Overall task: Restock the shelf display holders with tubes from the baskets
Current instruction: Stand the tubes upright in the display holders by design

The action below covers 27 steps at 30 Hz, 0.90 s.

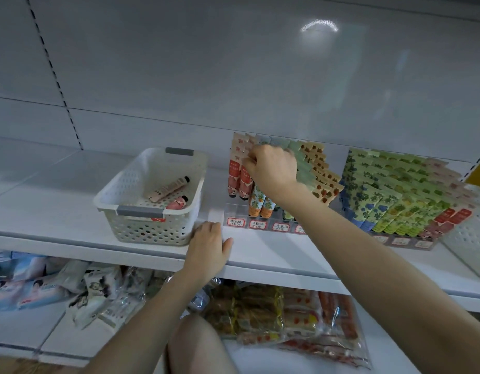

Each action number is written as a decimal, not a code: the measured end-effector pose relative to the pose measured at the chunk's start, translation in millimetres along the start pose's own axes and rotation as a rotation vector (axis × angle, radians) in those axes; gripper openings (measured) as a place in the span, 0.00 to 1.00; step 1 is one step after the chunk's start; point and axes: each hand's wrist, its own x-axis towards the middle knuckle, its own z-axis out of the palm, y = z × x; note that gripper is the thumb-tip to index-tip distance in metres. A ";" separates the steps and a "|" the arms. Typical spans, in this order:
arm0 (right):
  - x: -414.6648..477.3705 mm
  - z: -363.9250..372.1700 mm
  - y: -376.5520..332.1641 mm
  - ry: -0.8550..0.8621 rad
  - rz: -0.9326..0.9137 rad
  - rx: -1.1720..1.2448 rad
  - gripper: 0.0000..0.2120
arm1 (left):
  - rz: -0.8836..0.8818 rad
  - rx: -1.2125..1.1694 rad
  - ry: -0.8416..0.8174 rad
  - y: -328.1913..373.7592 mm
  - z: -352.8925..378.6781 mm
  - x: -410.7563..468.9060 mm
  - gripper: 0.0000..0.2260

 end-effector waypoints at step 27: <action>4.9 18.5 7.8 -0.057 -0.022 -0.146 0.16 | 0.012 0.117 -0.003 1.3 4.1 2.8 0.17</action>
